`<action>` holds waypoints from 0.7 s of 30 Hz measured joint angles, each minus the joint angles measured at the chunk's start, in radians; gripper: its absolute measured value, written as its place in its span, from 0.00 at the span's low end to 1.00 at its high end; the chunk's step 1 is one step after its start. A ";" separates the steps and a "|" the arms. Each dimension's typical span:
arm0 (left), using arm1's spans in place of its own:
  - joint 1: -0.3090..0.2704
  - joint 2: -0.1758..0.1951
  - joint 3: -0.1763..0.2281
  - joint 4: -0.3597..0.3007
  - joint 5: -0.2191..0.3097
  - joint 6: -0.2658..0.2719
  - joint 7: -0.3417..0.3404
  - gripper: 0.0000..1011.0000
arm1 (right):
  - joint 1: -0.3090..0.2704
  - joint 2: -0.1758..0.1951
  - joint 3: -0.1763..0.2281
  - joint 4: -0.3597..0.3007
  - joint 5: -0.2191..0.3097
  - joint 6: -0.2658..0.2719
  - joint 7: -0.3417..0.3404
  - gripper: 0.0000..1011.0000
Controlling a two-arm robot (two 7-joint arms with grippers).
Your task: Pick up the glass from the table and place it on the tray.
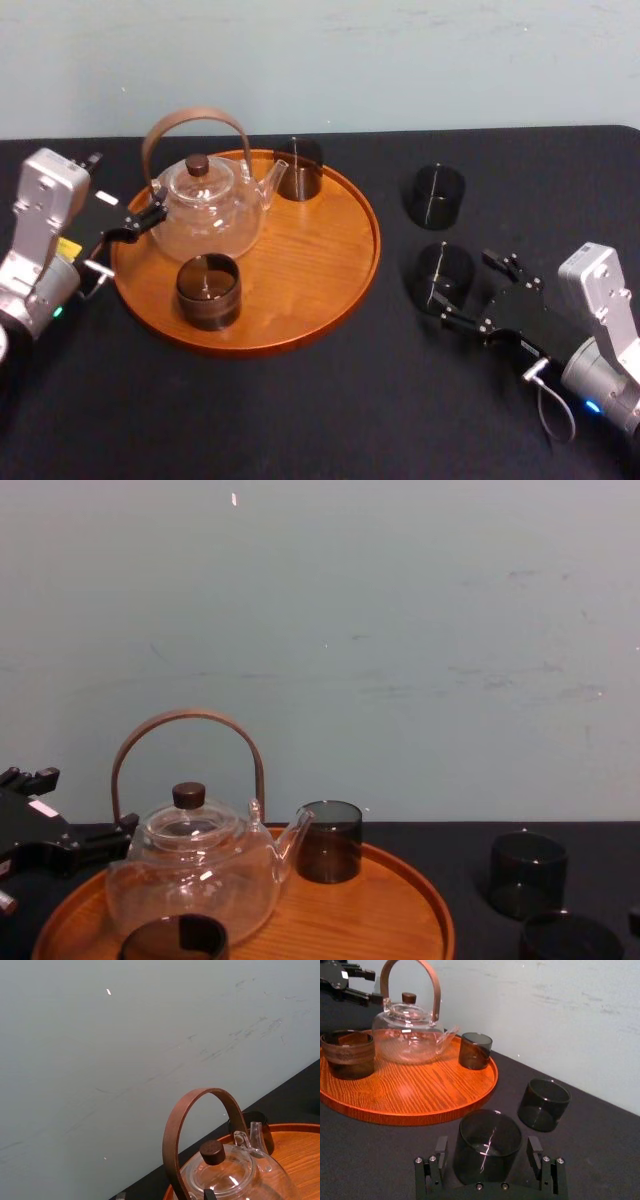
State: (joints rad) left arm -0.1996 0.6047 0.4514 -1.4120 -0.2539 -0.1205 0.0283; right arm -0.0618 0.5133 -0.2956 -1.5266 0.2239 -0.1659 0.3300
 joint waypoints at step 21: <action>0.000 0.000 0.000 0.000 0.000 0.000 0.000 1.00 | 0.040 -0.060 0.023 0.074 -0.029 0.009 0.054 0.99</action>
State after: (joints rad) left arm -0.1995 0.6047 0.4514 -1.4120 -0.2539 -0.1205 0.0283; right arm -0.0215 0.4531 -0.2722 -1.4524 0.1950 -0.1569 0.3842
